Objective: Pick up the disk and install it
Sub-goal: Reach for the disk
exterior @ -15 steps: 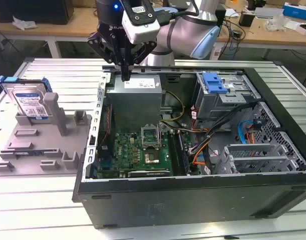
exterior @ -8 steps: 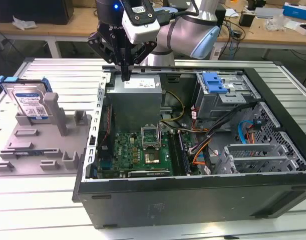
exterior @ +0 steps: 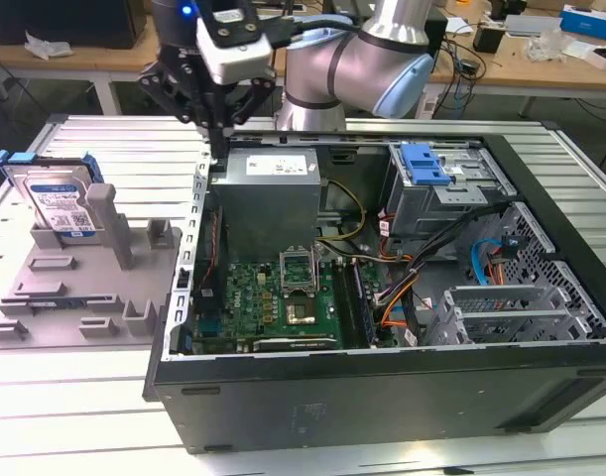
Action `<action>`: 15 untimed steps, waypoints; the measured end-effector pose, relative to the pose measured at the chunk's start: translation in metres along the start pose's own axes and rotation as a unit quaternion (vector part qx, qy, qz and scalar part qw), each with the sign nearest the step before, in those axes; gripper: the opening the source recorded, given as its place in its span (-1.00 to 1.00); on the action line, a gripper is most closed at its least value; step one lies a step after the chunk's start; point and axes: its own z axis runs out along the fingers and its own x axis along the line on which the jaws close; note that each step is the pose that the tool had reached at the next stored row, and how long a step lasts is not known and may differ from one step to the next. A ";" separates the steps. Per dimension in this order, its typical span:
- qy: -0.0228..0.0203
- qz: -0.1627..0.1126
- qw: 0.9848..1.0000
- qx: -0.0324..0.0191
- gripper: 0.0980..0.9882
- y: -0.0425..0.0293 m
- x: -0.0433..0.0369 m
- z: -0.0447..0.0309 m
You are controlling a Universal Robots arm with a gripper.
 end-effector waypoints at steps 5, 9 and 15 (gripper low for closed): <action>0.000 0.000 1.000 0.000 -0.98 0.0059 0.0348 0.0014; 0.000 0.000 1.000 0.000 -0.98 0.0107 0.0556 0.0025; 0.000 0.000 1.000 0.000 -0.98 0.0186 0.0837 0.0041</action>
